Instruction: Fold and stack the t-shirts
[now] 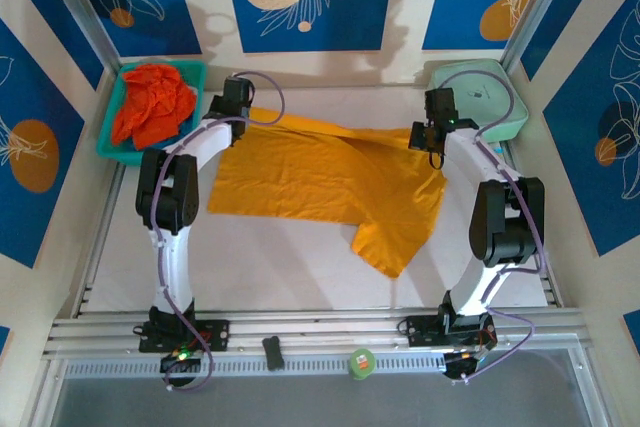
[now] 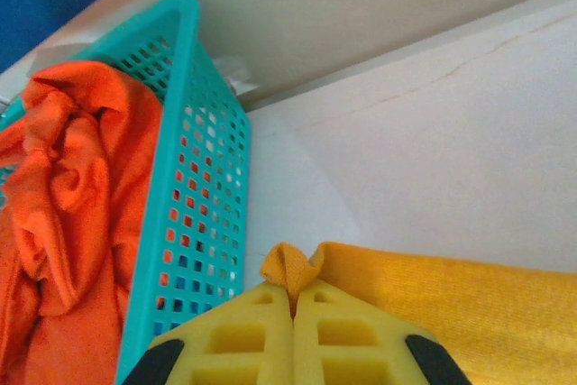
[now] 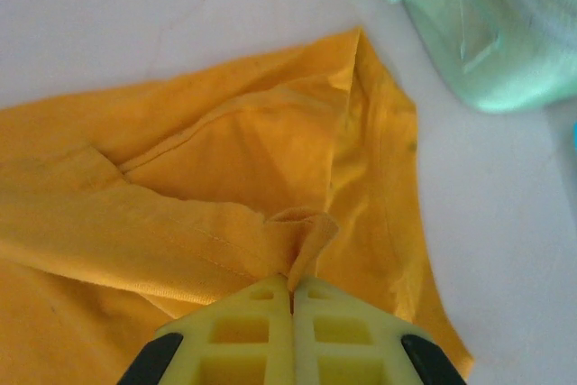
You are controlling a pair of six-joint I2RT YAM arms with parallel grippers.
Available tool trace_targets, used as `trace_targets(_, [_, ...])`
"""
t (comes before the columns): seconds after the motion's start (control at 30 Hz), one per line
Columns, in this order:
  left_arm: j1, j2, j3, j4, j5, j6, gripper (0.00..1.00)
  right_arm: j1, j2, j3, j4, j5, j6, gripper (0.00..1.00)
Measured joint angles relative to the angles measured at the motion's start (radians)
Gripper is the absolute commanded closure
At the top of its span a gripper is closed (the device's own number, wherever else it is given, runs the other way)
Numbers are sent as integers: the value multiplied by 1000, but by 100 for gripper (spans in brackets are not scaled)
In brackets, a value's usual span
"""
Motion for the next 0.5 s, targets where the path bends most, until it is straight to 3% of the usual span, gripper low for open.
trace_targets(0.27, [-35,0,-64,37,-2,20,100,9,-38,-129,26,8,38,100])
trace_targets(0.37, [-50,0,-95,52,-11,35,68,12,-56,-164,31,7,54,100])
trace_targets(0.5, [-63,-25,-170,72,-29,46,48,25,-61,-201,36,-9,85,100])
